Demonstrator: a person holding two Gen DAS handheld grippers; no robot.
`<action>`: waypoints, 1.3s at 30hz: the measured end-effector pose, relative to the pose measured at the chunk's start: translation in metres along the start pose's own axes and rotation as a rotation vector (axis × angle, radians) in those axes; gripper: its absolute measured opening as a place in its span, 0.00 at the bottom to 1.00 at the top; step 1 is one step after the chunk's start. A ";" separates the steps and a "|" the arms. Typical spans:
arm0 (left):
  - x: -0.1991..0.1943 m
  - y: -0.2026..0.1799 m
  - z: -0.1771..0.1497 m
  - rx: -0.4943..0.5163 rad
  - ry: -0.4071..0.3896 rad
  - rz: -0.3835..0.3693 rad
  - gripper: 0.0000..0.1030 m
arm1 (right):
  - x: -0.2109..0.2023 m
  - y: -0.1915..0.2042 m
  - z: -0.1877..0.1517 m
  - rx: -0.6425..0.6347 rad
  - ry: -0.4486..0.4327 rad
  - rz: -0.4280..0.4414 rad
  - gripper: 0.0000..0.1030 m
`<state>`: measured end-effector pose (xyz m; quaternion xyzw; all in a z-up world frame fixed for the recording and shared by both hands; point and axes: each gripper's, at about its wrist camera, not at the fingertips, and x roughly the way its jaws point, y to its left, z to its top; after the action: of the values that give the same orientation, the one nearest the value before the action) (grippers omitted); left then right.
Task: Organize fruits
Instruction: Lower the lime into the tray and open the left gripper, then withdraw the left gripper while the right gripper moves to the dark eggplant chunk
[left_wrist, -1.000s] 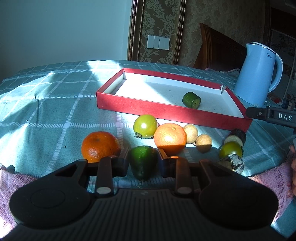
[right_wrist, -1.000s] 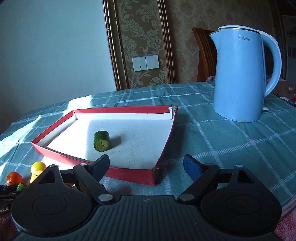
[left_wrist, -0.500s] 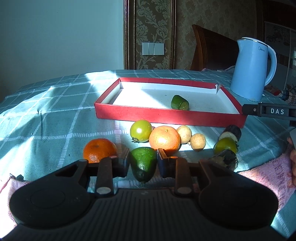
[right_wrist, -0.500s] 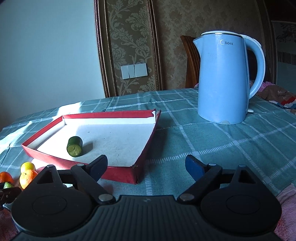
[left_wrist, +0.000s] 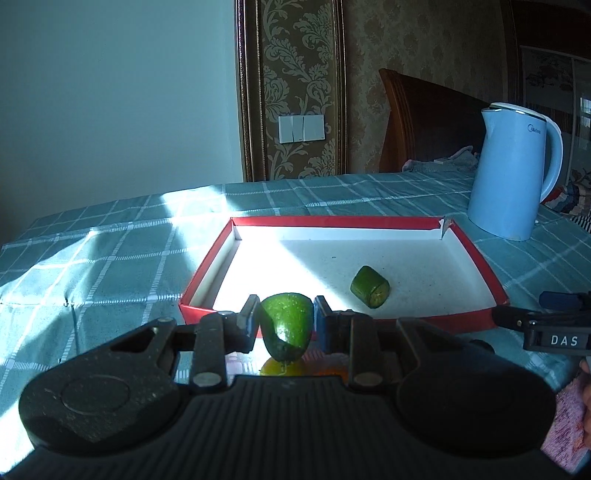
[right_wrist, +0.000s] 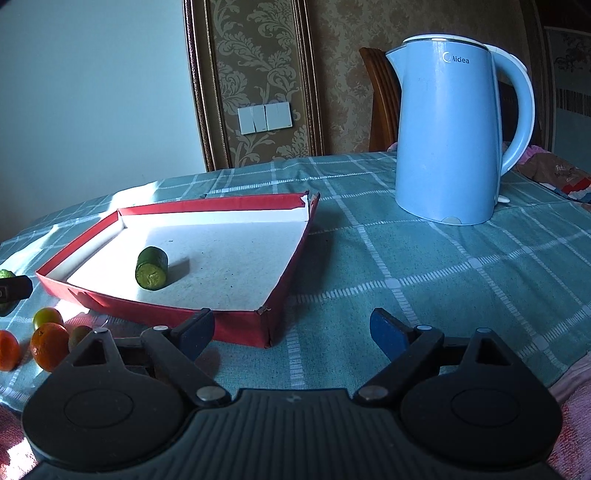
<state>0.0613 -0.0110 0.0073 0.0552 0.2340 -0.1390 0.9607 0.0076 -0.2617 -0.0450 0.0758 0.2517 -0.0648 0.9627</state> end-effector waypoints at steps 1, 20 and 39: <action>0.008 0.001 0.005 -0.003 0.004 0.008 0.26 | -0.001 0.000 0.000 0.000 -0.004 0.000 0.89; 0.120 0.007 0.030 -0.004 0.138 0.049 0.27 | 0.006 -0.004 0.002 0.028 0.027 0.018 0.91; -0.012 0.045 0.015 -0.029 -0.032 0.151 0.73 | 0.007 -0.001 0.001 0.009 0.035 0.009 0.92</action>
<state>0.0711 0.0324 0.0281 0.0566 0.2157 -0.0638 0.9727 0.0140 -0.2639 -0.0474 0.0825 0.2679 -0.0603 0.9580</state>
